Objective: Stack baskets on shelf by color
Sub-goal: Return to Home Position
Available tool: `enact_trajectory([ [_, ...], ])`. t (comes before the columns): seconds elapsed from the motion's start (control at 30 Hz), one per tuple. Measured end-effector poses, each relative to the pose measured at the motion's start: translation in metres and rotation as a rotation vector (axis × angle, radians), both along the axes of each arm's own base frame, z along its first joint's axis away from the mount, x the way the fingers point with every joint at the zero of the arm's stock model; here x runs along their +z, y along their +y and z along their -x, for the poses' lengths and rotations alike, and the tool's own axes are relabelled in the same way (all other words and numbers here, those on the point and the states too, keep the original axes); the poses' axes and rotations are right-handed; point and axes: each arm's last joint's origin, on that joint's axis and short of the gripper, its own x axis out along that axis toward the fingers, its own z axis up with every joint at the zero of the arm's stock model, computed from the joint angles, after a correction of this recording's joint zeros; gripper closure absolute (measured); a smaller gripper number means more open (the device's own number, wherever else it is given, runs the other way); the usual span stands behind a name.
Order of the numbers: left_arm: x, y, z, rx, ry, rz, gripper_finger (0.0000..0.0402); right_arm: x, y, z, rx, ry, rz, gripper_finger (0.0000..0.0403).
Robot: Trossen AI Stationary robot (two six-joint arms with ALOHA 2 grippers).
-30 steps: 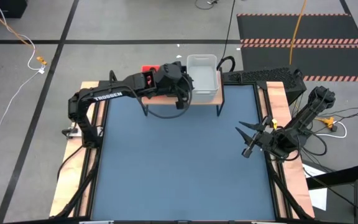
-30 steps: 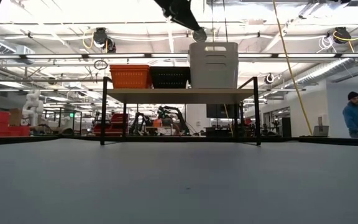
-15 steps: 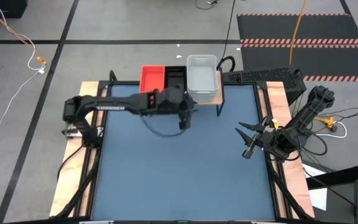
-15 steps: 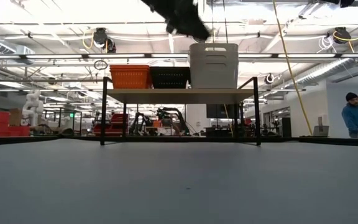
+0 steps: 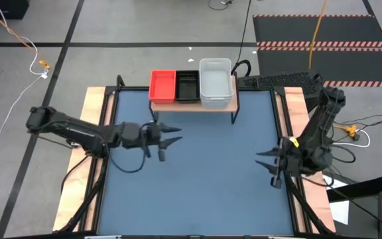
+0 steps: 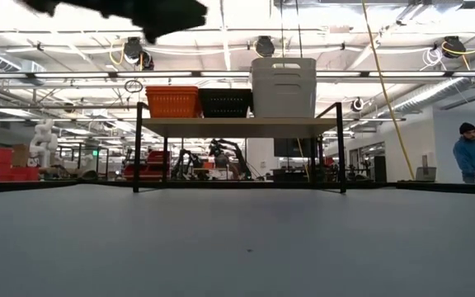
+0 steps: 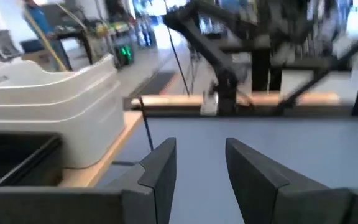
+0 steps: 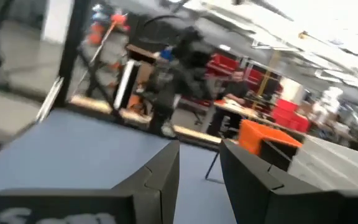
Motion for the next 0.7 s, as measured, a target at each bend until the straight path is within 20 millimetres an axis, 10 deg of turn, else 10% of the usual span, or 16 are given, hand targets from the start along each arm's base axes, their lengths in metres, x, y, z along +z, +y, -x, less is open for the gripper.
enact_trajectory([
  [0.37, -0.034, 0.008, 0.089, 0.113, -0.158, 0.129, 0.0261, -0.009, -0.031, 0.017, -0.094, -0.057, -0.097, 0.0294],
  [0.7, -0.044, 0.013, 0.102, 0.064, -0.201, 0.074, 0.0261, -0.026, -0.065, 0.022, -0.032, -0.326, -0.187, 0.032],
])
